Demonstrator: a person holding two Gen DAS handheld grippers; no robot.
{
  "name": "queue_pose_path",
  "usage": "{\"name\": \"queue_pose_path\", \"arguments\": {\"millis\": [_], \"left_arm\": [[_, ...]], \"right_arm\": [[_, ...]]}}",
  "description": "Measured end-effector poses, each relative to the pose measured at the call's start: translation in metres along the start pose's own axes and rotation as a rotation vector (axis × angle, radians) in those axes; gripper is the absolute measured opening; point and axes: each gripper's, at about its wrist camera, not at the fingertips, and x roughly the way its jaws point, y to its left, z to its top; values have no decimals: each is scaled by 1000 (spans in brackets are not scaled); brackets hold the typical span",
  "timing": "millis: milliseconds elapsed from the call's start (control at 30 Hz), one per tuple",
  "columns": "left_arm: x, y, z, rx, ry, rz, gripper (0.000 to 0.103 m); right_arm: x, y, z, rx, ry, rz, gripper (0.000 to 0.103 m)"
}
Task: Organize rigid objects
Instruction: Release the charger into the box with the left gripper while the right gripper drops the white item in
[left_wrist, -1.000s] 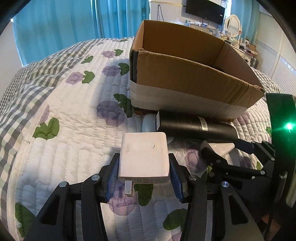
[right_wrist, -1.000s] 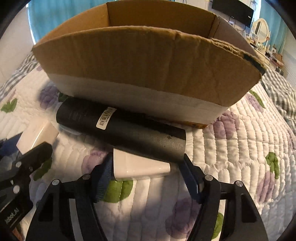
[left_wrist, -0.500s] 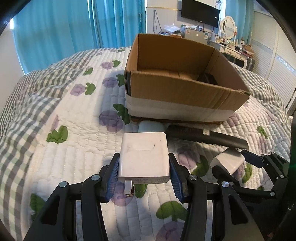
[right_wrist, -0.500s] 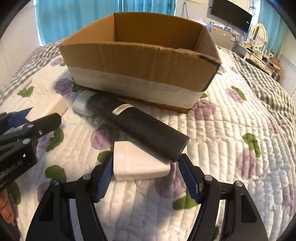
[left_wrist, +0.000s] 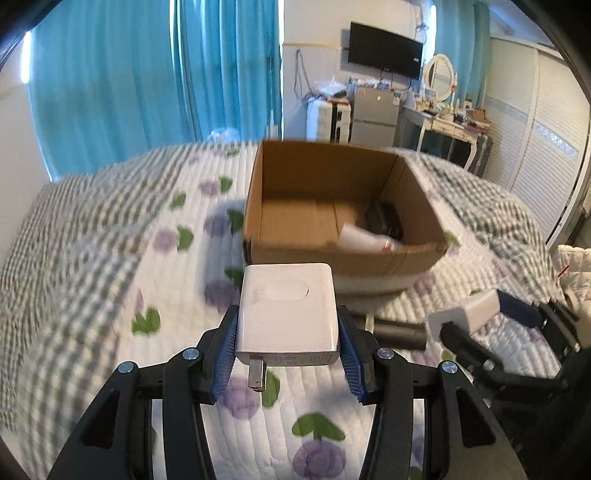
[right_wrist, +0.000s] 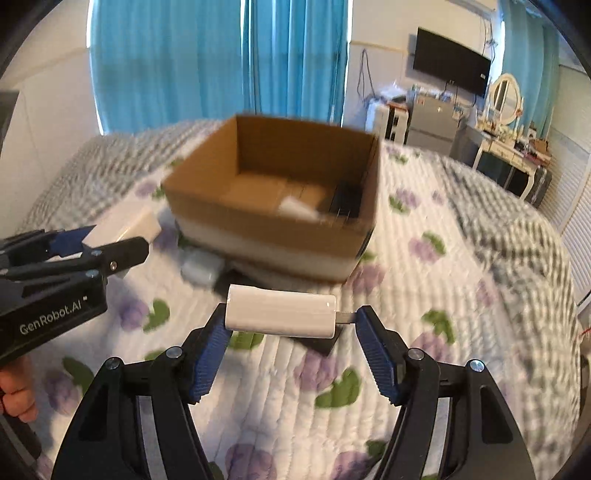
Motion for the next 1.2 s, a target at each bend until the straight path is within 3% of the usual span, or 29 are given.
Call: {"name": "queue_pose_path", "arguments": {"millis": [267, 500, 800, 1200], "left_arm": [[-5, -10, 77, 47, -122, 2, 51], [38, -18, 128, 94, -141, 9, 51], [125, -30, 134, 124, -16, -19, 51], [160, -27, 114, 115, 96, -21, 51]], "right_arm": [[-31, -21, 68, -14, -141, 2, 68], [-16, -39, 123, -38, -202, -6, 68], [42, -49, 154, -72, -170, -3, 68], [87, -61, 140, -49, -111, 8, 68]]}}
